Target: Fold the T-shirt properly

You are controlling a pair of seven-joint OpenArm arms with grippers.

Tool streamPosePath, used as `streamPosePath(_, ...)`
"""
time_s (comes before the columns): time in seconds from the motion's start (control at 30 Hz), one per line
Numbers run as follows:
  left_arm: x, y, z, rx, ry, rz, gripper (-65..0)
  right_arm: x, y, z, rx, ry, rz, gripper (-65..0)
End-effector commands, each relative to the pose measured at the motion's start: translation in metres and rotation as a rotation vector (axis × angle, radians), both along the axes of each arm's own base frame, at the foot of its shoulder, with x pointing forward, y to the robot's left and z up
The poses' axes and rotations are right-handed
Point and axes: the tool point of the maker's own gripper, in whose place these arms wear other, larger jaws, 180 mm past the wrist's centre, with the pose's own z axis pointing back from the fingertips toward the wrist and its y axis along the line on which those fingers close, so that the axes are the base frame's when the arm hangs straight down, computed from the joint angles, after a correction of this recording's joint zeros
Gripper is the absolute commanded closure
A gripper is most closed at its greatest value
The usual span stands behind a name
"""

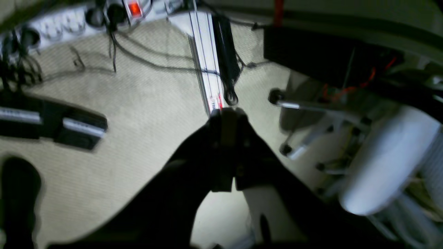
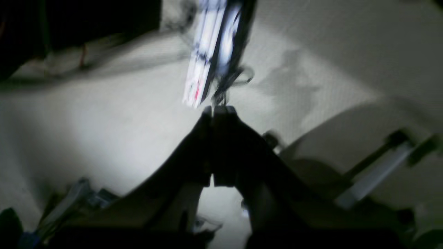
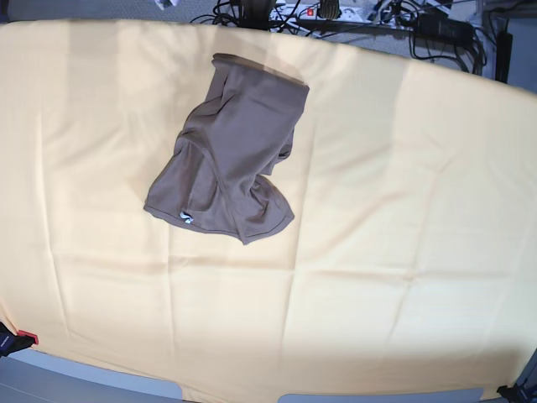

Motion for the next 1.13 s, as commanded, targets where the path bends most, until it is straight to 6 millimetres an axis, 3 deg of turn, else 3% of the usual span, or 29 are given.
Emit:
streamPosePath(0.0, -0.004, 0.002, -0.004, 0.033, -0.008, -0.002, 0.0, -0.007, -0.003, -0.001, -0.017, 0.01, 0.021, 0.0)
streamPosePath(0.13, -0.001, -0.002, -0.019, 0.172, -0.03, 0.036, 0.0, 0.003, 0.011, -0.004, -0.018, -0.02, 0.042, 0.0)
streamPosePath(0.5, 0.018, -0.052, -0.022, 0.111, -0.062, 0.039, 0.0, 0.03, 0.013, -0.006, -0.01, -0.07, 0.047, 0.0)
streamPosePath(0.97, 0.05, -0.061, -0.013, 0.069, -0.107, 0.118, 0.0, 0.024, 0.014, -0.006, -0.007, -0.035, 0.061, 0.0)
streamPosePath(1.1, 0.055, -0.084, 0.0, -0.081, -0.11, 0.156, 0.0, 0.017, 0.023, -0.002, 0.049, -0.001, 0.081, 0.0)
